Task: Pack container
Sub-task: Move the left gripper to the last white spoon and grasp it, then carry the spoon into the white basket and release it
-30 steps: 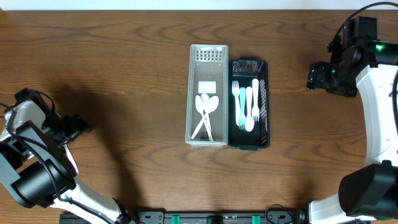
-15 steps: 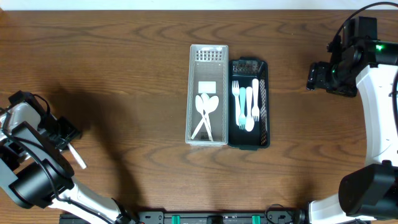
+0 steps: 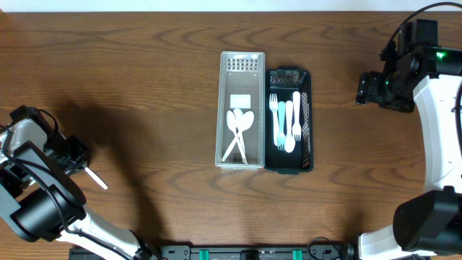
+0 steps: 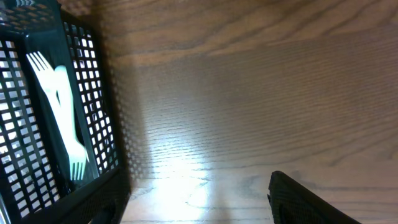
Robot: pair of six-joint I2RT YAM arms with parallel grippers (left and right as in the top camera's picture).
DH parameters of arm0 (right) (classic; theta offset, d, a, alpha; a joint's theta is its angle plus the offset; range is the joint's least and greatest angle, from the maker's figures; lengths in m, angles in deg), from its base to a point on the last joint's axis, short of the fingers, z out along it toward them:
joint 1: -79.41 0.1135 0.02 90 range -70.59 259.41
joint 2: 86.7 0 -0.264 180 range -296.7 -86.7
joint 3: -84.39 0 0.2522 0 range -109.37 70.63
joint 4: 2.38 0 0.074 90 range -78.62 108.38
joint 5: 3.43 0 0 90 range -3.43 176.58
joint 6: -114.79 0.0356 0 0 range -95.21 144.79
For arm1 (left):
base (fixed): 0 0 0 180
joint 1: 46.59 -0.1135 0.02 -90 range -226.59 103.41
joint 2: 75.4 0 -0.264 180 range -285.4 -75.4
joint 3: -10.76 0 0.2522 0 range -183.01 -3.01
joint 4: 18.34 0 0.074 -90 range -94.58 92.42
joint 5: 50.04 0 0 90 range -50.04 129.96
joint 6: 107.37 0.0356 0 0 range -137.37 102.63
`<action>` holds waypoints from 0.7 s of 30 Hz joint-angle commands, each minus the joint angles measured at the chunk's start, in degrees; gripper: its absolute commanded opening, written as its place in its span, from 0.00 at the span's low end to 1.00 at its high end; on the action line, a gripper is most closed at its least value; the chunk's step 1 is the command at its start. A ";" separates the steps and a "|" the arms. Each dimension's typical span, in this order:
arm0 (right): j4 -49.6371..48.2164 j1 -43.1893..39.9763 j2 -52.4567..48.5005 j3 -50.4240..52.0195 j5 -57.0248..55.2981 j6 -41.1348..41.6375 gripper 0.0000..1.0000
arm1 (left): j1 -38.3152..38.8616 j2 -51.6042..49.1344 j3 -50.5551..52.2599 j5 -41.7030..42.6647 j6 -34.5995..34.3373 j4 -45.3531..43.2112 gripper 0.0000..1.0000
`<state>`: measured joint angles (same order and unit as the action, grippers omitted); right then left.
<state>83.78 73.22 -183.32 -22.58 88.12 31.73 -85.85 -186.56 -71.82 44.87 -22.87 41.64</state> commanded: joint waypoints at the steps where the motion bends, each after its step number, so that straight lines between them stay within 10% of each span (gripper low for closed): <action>1: -0.17 -0.17 0.15 0.24 0.20 -0.61 0.75 | -0.11 -2.73 1.09 3.06 0.35 0.44 0.06; 10: -0.42 -0.17 0.15 0.24 0.22 -0.59 0.75 | 10.49 13.46 0.70 3.72 -2.12 2.64 0.06; 21: -0.39 -0.17 0.15 0.24 0.24 -0.59 0.75 | 45.77 33.92 -10.23 3.48 -7.21 4.87 0.06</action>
<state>83.48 73.22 -183.32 -22.58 88.14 31.73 -46.40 -154.58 -78.05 48.54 -27.55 46.43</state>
